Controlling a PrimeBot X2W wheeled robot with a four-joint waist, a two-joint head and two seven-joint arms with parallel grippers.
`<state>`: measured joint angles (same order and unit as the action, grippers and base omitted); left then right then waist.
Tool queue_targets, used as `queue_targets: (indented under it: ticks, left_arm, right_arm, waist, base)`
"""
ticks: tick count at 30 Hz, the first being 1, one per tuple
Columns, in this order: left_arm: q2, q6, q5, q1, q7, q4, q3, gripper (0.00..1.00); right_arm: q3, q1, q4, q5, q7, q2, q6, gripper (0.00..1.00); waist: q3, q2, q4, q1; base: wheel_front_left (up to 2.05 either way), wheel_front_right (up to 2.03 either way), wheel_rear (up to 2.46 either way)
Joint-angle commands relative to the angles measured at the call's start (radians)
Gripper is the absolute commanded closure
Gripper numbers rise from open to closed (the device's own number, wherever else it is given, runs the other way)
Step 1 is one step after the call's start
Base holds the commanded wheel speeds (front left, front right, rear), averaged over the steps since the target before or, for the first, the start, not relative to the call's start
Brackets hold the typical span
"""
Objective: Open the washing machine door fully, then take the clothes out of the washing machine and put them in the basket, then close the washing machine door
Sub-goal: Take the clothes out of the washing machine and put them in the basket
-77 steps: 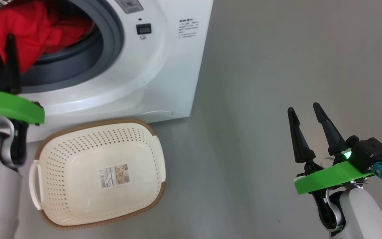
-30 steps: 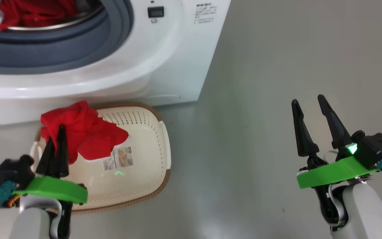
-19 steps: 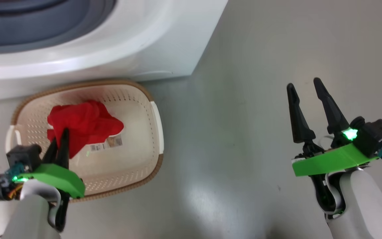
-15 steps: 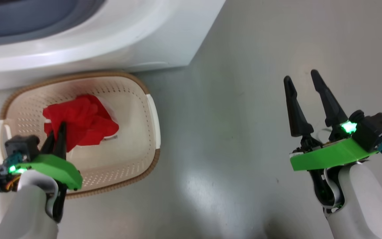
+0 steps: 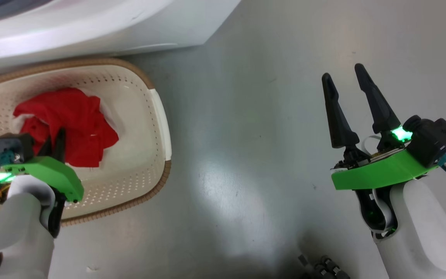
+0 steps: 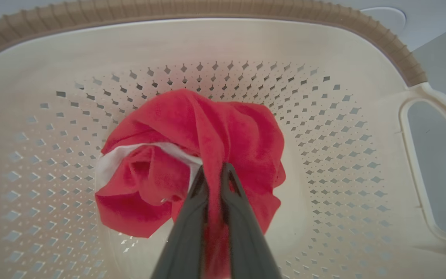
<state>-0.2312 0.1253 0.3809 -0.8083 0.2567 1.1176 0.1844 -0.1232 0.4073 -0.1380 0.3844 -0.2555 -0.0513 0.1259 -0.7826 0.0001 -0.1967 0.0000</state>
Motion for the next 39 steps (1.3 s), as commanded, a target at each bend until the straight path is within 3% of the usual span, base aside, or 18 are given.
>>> queue_targets:
  ticks: [1,5,6,7,9,10,11,29,39]
  left_arm:
    - [-0.046,0.005,0.011,0.003,0.005,0.009,-0.009,1.00]
    - [-0.051,0.005,0.034,-0.021,0.005,0.036,0.011,1.00]
    - [-0.051,0.005,0.050,-0.032,0.005,0.045,0.024,0.90]
    - [-0.051,0.005,0.050,-0.032,0.005,0.045,0.024,0.90]
    - [-0.050,0.005,0.067,-0.041,0.005,0.047,0.032,0.51]
    - [-0.050,0.005,0.076,-0.043,0.005,0.046,0.034,0.17]
    - [-0.049,0.005,0.089,-0.044,0.005,0.045,0.041,0.00]
    - [-0.037,0.005,0.167,0.026,0.005,-0.037,0.038,0.00]
    - [-0.026,0.005,0.141,0.110,0.005,-0.167,-0.052,0.00]
  right_arm:
    - [-0.023,-0.008,0.027,0.004,-0.006,0.001,0.005,0.00]
    - [-0.024,-0.004,0.029,0.001,-0.006,0.001,0.005,0.00]
    - [-0.022,-0.002,0.028,-0.001,-0.006,0.001,0.005,0.00]
    - [-0.022,-0.002,0.028,-0.001,-0.006,0.001,0.005,0.00]
    - [-0.018,-0.001,0.027,-0.003,-0.006,0.001,0.005,0.00]
    - [-0.017,-0.001,0.026,-0.005,-0.006,0.001,0.005,0.00]
    - [-0.015,0.001,0.023,-0.008,-0.006,0.001,0.005,0.00]
    - [0.002,-0.012,-0.003,-0.039,-0.006,0.001,0.005,0.00]
    - [0.019,-0.039,-0.024,-0.062,-0.006,0.001,0.005,0.00]
  waist:
    - [-0.018,-0.0001,-0.004,0.0000]
    - [-0.026,-0.0001,-0.002,0.0000]
    - [-0.028,-0.0001,0.000,0.0000]
    - [-0.028,-0.0001,0.000,0.0000]
    - [-0.026,-0.0001,0.006,0.0000]
    - [-0.025,-0.0001,0.008,0.0000]
    - [-0.021,-0.0001,0.011,0.0000]
    - [0.074,-0.0001,0.046,0.0000]
    - [0.181,-0.0001,0.075,0.0000]
  base:
    - [0.00,0.00,0.00]
    - [0.00,0.00,0.00]
    - [0.00,0.00,0.00]
    - [0.00,0.00,0.00]
    - [0.00,0.00,0.00]
    - [0.00,0.00,0.00]
    - [0.00,0.00,0.00]
    - [0.00,0.00,0.00]
    - [0.00,0.00,0.00]
